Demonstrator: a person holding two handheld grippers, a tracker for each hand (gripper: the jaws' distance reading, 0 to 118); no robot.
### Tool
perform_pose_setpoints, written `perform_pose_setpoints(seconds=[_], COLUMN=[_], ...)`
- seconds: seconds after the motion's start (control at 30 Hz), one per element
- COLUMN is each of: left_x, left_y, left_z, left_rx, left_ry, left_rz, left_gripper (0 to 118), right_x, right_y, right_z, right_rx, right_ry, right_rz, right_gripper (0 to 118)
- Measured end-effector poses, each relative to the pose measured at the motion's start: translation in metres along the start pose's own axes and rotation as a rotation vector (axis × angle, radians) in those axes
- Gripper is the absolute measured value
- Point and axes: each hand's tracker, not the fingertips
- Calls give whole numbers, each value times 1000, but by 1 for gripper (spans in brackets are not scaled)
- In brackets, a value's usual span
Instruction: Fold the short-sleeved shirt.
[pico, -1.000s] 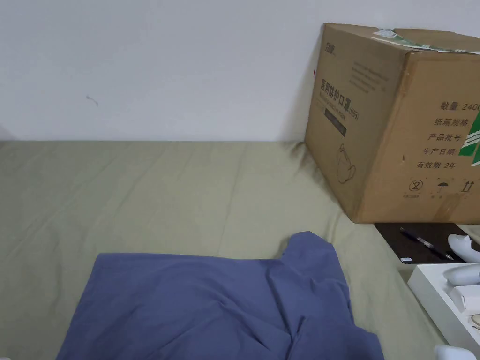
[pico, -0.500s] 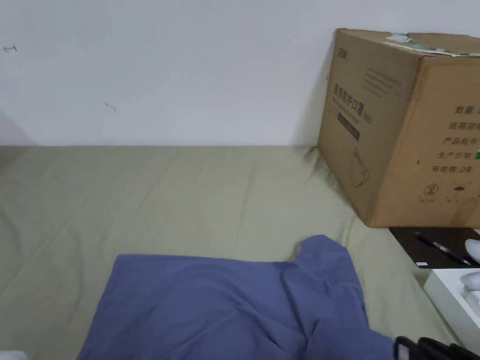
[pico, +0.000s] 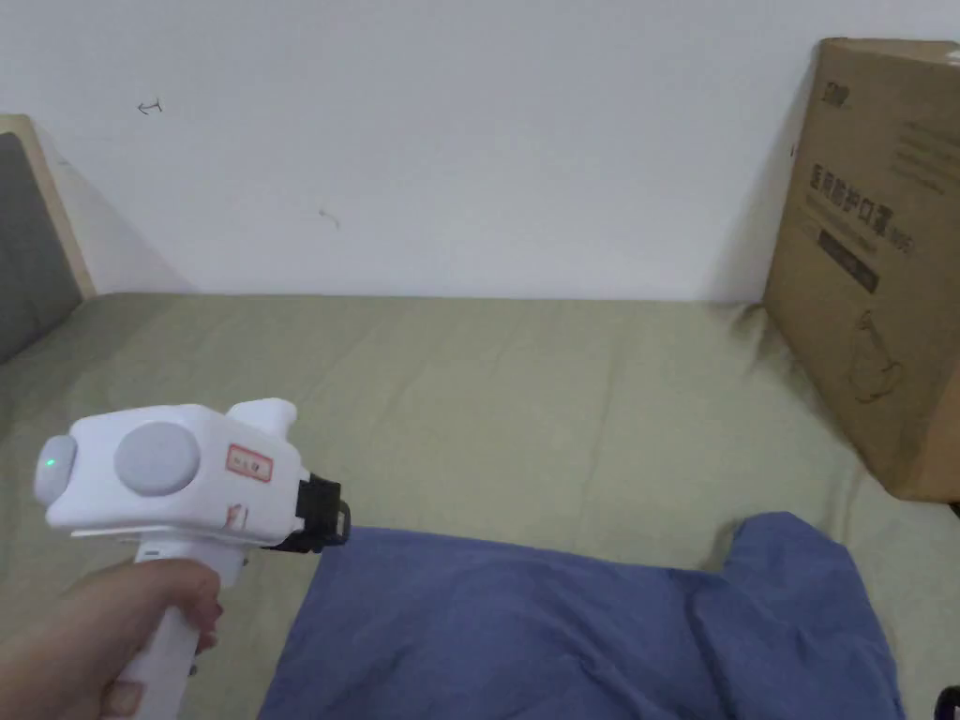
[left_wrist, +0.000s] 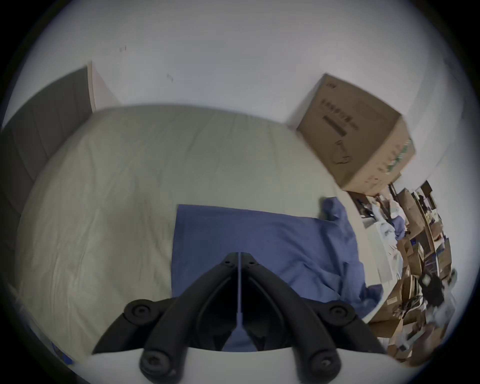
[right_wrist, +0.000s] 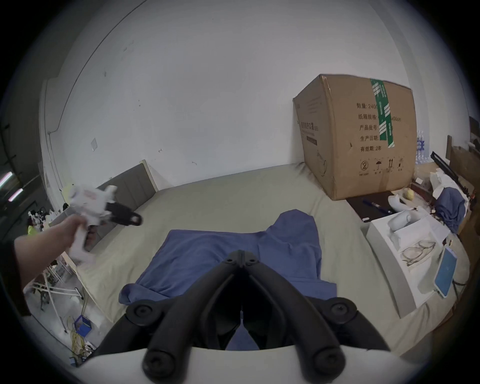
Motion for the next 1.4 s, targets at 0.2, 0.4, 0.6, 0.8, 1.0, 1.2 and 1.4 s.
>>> perform_pose_setpoints(seconds=[0.2,0.4,0.6,0.8,1.0,1.2,1.4], left_x=[-41,-67,-54,-44,-42,-34,-30], left_y=[55,51,35,31,30,28,24], left_z=[-106,-173,-207,-188,-165,-143,-141], left_rx=[-82,-211,-238,-174,-112,-73,-78], left_ry=[130,206,264,226,186,170,184], left_rz=[-35,49,-67,-142,-138,-149,-178], left_gripper=[118,116,106,10,4,4,4], right_x=[10,15,17,18,59,147,176], right_y=[-7,-17,-33,-37,12,79,66], right_z=[-37,-61,-79,-80,-115,-229,-296], right_rx=[-47,-79,-149,-137,-109,-446,-625], right_ry=[16,3,0,17,17,-141,-236], right_rz=[-20,26,43,19,-22,-228,-260], right_gripper=[0,0,0,0,0,0,109])
